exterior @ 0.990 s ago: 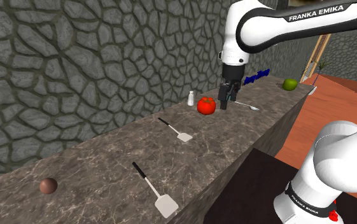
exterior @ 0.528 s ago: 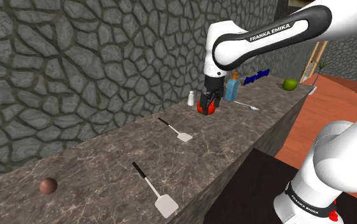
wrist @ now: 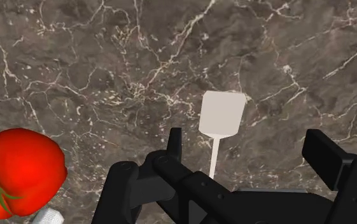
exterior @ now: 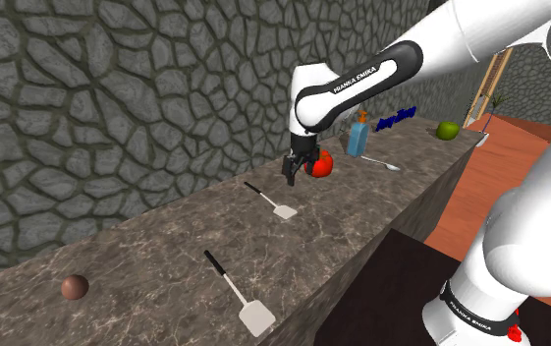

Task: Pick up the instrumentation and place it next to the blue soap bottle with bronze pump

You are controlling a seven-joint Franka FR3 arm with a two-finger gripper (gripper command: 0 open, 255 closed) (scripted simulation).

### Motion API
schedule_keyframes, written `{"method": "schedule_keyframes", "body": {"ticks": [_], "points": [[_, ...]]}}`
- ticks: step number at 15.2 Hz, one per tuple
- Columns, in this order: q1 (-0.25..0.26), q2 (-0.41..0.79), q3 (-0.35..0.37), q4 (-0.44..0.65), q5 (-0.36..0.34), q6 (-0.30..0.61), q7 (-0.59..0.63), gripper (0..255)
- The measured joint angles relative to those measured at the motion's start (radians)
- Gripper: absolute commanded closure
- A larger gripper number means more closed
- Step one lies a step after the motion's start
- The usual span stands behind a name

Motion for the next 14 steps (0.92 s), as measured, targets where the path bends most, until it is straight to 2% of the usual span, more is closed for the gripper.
{"method": "schedule_keyframes", "body": {"ticks": [7, 14], "points": [[0.001, 0.266, -0.001, 0.174, -0.015, 0.12, 0.053, 0], [0.007, 0.533, -0.012, 0.423, -0.026, 0.166, 0.1, 0]]}}
